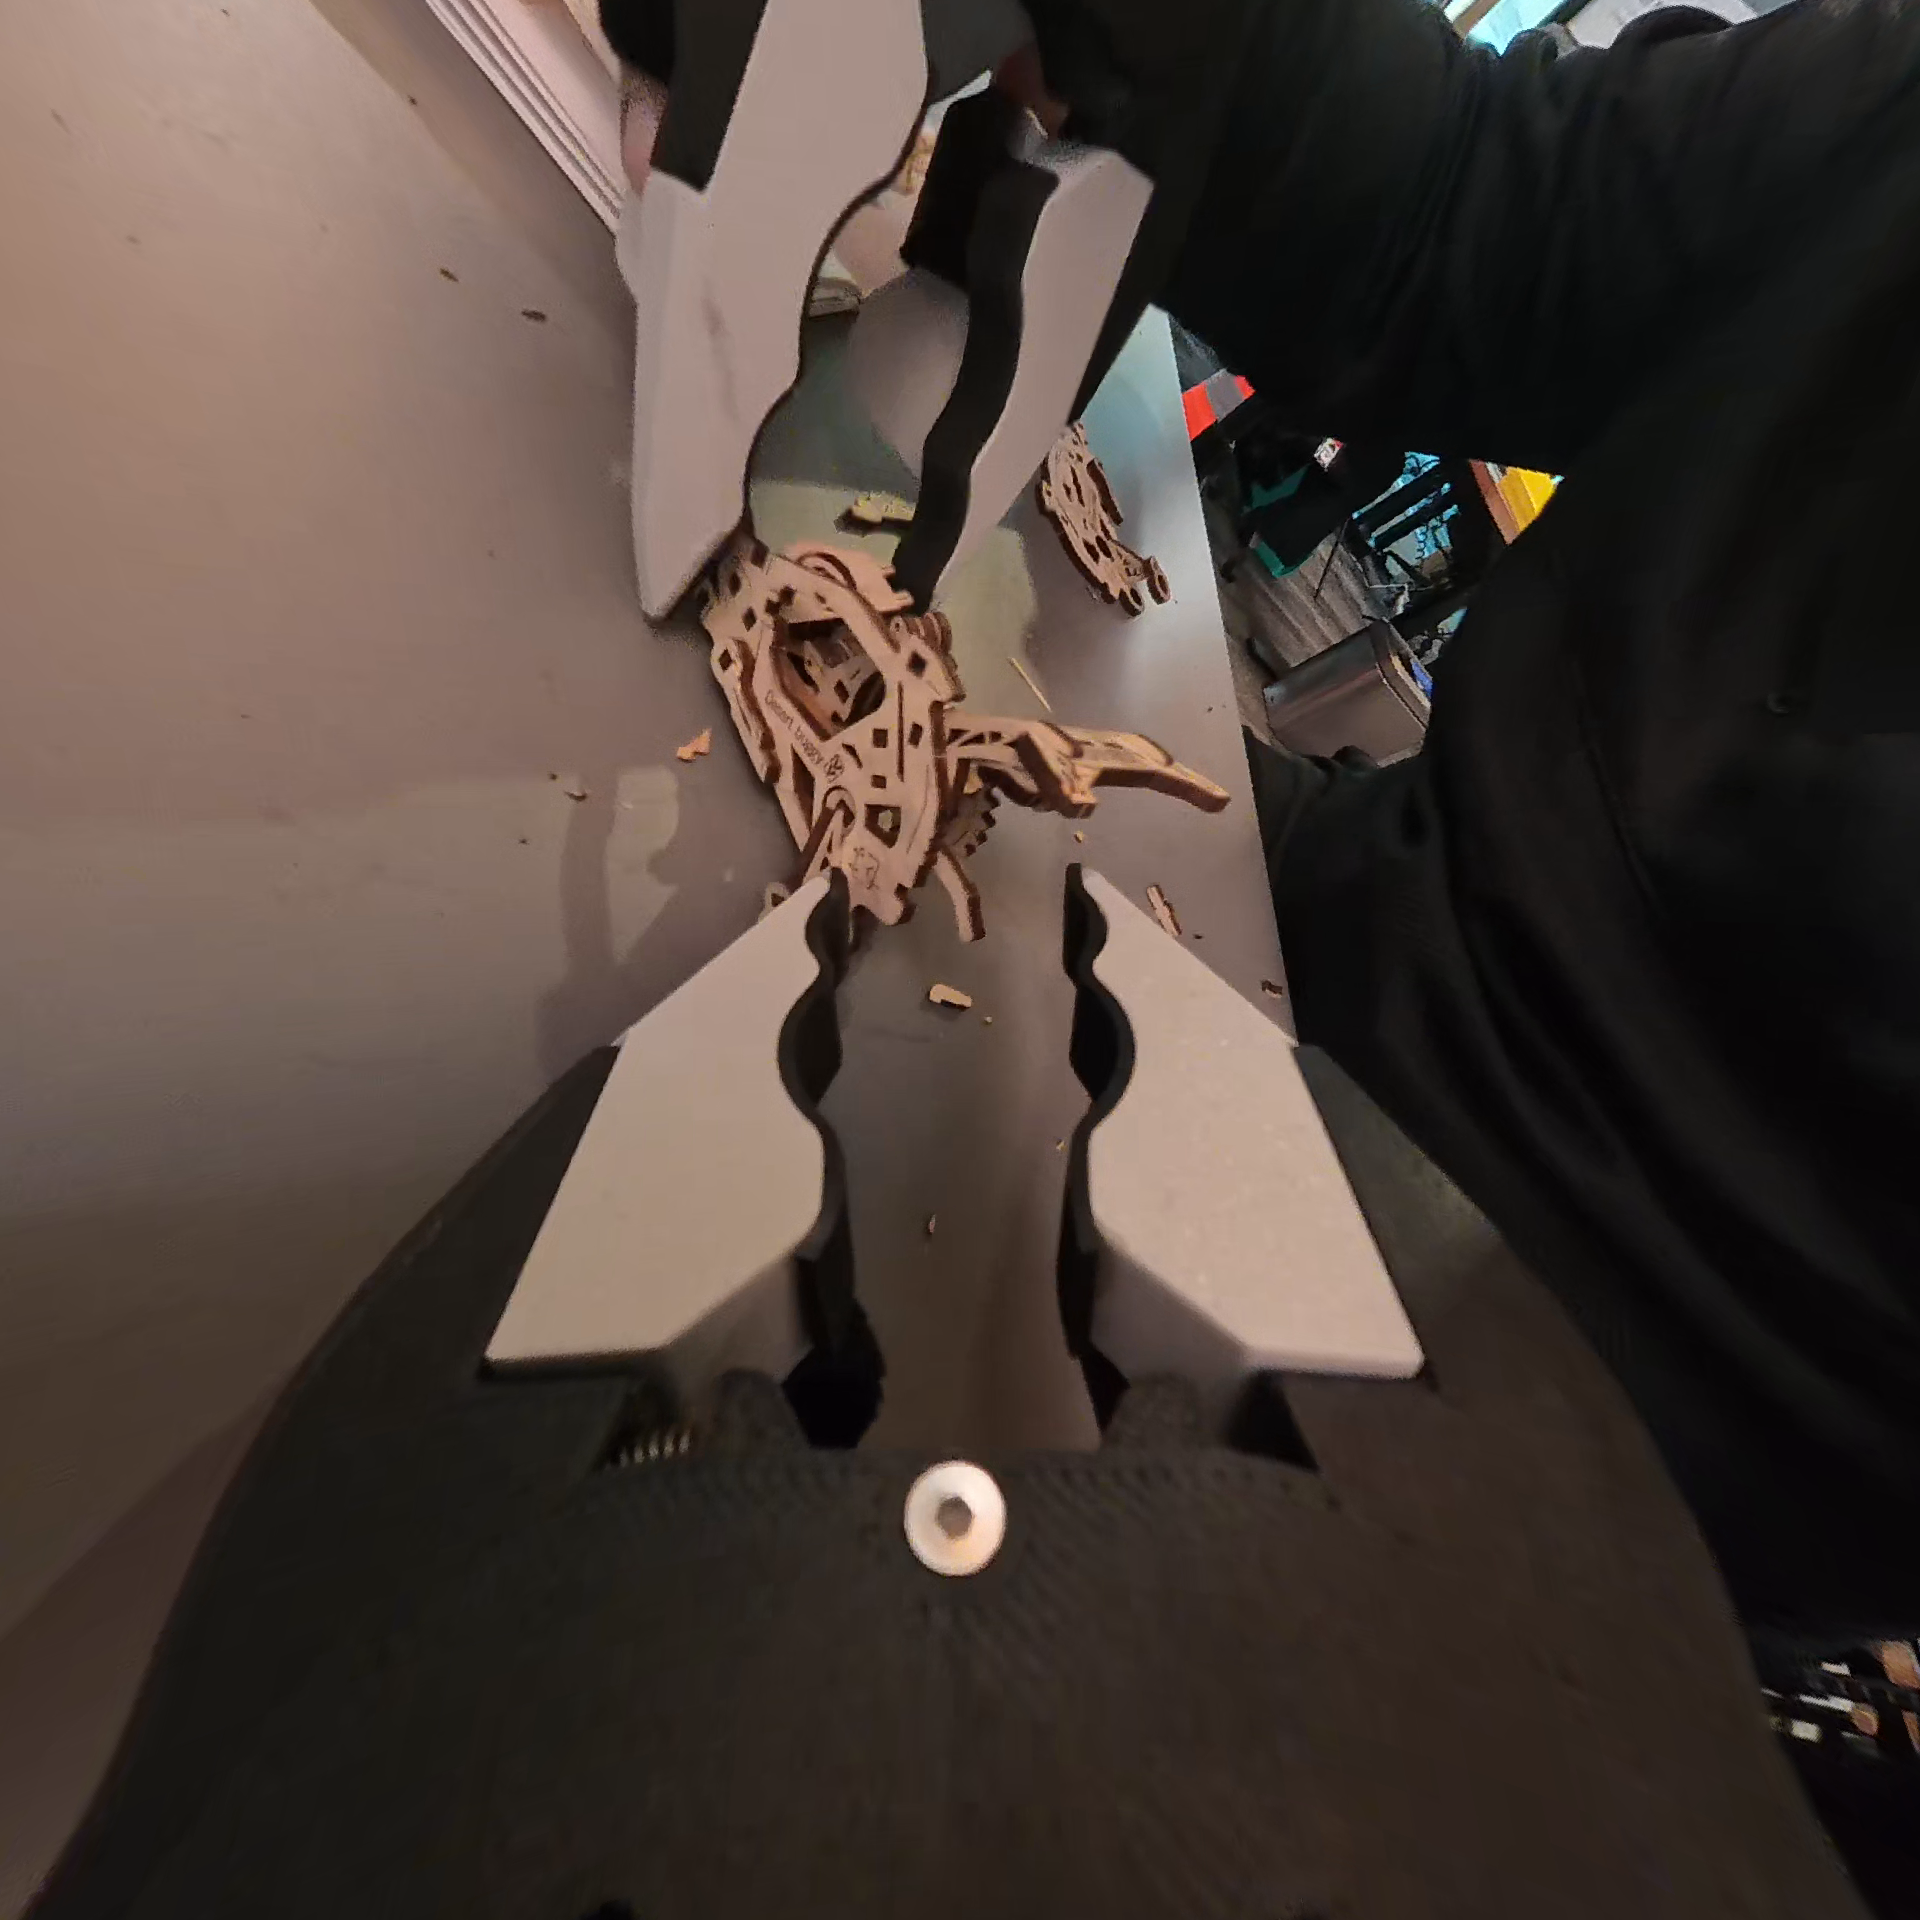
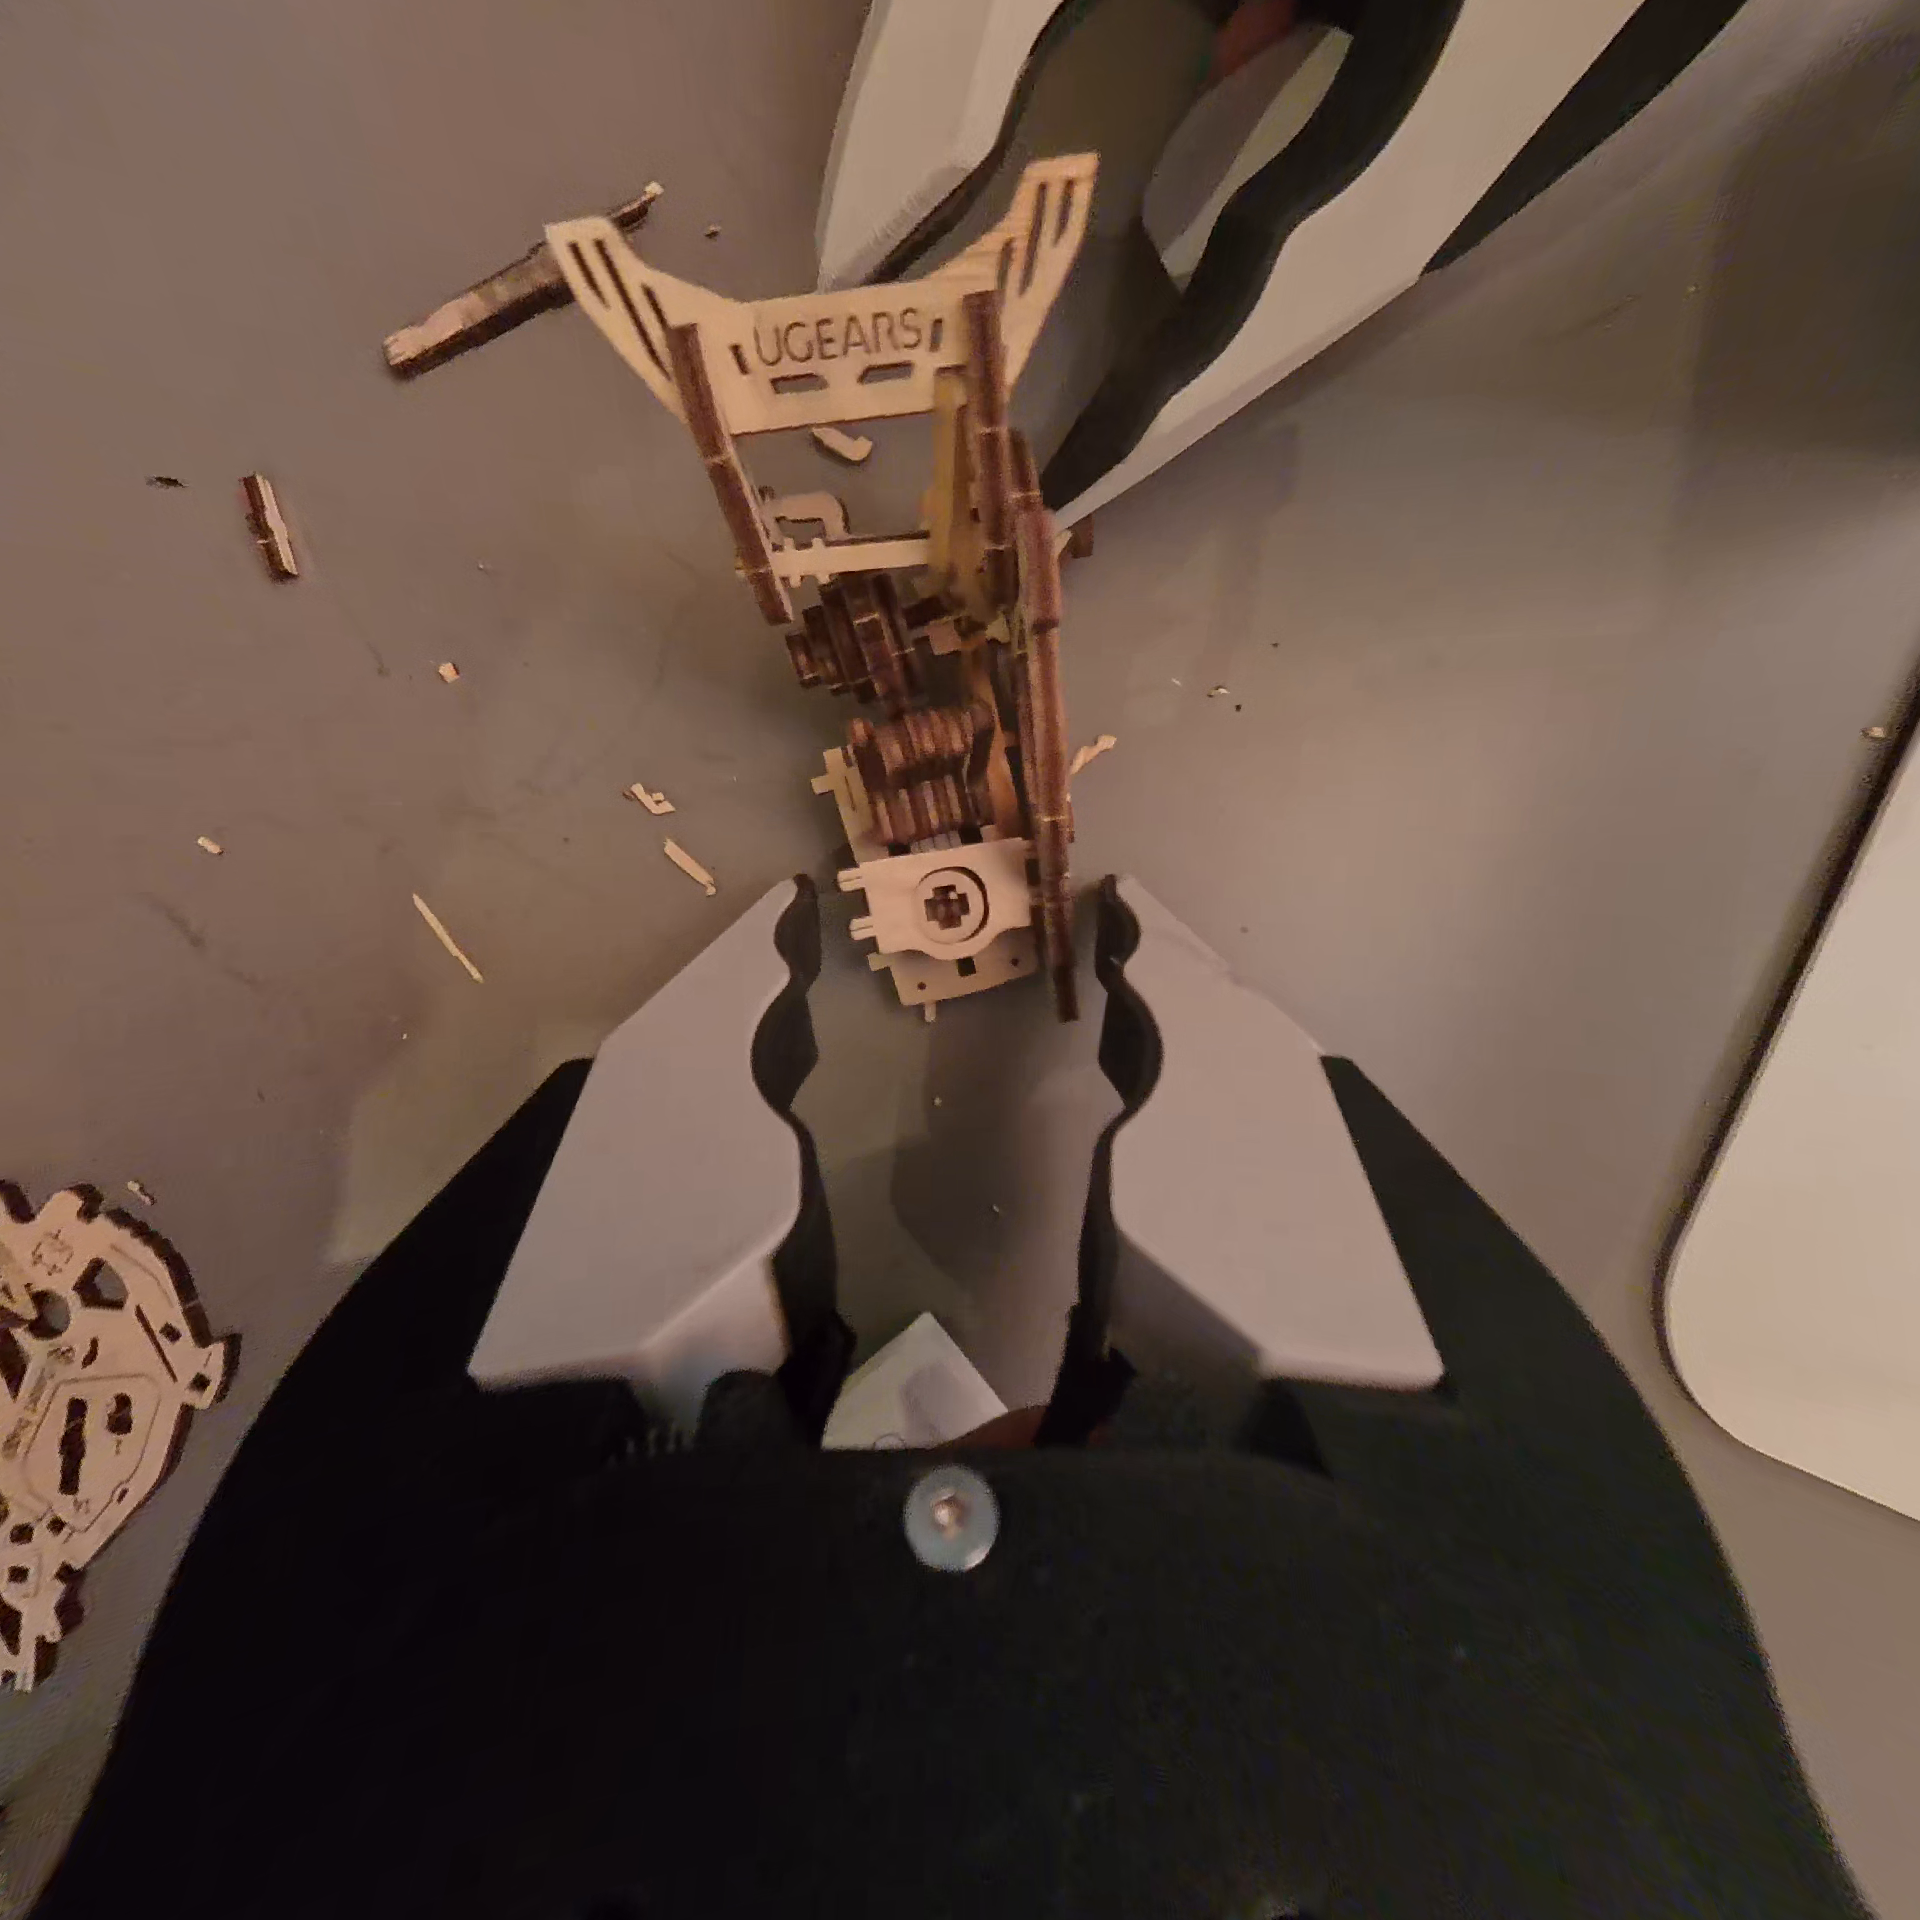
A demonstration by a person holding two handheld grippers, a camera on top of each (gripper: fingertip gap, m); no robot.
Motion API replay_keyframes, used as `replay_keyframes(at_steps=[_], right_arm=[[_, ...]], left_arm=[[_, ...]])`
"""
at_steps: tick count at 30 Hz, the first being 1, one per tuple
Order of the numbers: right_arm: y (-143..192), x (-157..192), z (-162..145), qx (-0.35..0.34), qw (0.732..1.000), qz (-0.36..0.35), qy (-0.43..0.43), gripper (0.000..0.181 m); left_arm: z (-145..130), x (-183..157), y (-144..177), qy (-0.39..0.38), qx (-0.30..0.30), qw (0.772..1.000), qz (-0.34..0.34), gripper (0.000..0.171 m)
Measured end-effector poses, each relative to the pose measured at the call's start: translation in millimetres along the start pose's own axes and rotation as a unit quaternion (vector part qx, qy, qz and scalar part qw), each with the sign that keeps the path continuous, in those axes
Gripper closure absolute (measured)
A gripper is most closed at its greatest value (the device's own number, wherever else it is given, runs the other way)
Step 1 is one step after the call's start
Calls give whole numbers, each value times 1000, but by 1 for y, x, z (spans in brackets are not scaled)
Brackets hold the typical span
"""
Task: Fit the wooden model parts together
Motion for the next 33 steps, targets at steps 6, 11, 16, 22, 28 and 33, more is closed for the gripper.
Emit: replay_keyframes(at_steps=[6, 11, 16, 22, 28, 33], right_arm=[[-1, -1, 2, 9, 1000, 23, -1, 141], [-1, -2, 2, 20, 999, 25, -2, 140], [-2, -2, 1, 17, 1000, 20, 3, 140], [-1, -5, -2, -9, 1000, 23, -13, 143], [1, -10, -3, -28, 997, 54, -47, 144], [2, -12, -3, -33, 993, 87, -79, 144]], left_arm=[[2, 3, -1, 9, 5, 1000, -10, 136], [2, 4, -1, 18, 8, 1000, -18, 139], [2, 5, -1, 28, 7, 999, -28, 140], [4, 1, 6, 4, -22, 1000, -7, 122], [4, 0, 6, -6, -35, 999, 16, 115], [5, -2, 6, -8, -38, 999, 19, 111]])
Point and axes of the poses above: each gripper's, where its closed fingertips meet, y back along the fingers, z out of its top, x = y × z across the jaws, the point moved 6 cm from there along y, back along the fingers, and after that the axes turned 6 degrees about -y, right-handed, at the moved point
